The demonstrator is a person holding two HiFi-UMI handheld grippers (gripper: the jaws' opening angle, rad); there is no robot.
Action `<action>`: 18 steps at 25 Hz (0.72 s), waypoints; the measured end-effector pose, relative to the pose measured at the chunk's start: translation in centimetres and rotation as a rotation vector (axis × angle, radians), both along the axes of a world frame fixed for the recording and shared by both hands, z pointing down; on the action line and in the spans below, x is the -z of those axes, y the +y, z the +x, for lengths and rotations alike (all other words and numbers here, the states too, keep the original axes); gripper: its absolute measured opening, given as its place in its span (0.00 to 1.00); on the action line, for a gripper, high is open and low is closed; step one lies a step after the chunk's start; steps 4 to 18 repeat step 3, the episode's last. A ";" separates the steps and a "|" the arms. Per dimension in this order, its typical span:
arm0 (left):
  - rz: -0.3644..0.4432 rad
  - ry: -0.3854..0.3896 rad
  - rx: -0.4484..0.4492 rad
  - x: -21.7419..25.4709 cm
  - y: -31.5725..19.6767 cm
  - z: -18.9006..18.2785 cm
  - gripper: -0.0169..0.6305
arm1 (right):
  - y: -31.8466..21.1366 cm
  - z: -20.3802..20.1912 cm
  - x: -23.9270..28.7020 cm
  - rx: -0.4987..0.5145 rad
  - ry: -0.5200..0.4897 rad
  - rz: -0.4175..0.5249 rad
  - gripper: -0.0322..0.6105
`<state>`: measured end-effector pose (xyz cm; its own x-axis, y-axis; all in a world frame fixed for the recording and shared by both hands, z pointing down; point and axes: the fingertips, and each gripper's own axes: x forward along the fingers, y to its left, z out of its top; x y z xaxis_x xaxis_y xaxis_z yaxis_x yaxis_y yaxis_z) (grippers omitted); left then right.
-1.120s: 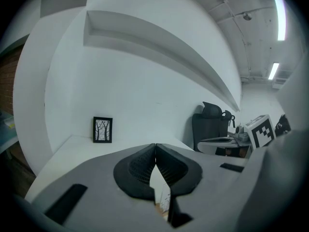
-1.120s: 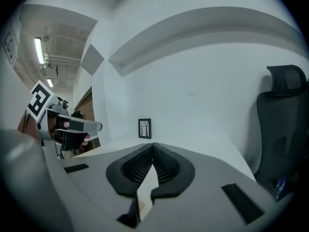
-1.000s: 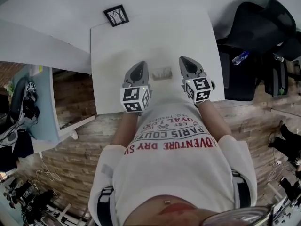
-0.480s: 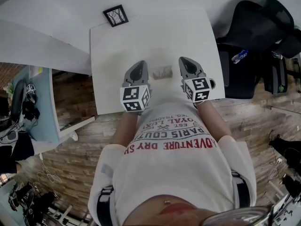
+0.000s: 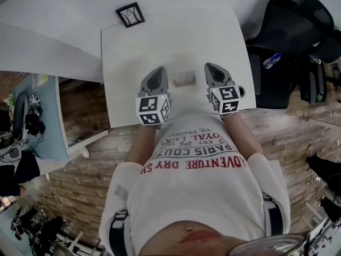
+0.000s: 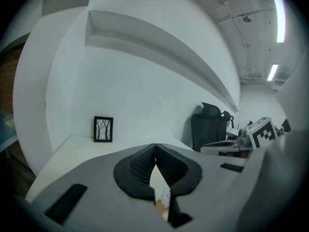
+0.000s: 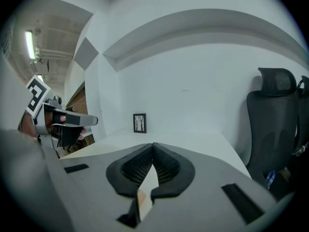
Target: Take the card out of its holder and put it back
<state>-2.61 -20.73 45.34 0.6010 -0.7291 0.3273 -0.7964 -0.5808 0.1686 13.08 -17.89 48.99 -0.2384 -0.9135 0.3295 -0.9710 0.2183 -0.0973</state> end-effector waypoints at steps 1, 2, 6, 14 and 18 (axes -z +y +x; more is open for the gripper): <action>0.001 0.001 0.001 0.0 0.0 -0.1 0.06 | 0.0 -0.1 -0.1 0.003 0.002 -0.003 0.09; 0.002 0.001 0.003 0.0 0.0 -0.2 0.06 | 0.0 -0.1 -0.1 0.006 0.003 -0.005 0.09; 0.003 0.002 0.004 0.1 0.0 -0.2 0.06 | 0.1 -0.2 -0.1 0.009 0.005 -0.008 0.09; 0.003 0.002 0.004 0.1 0.0 -0.2 0.06 | 0.1 -0.2 -0.1 0.009 0.005 -0.008 0.09; 0.003 0.002 0.004 0.1 0.0 -0.2 0.06 | 0.1 -0.2 -0.1 0.009 0.005 -0.008 0.09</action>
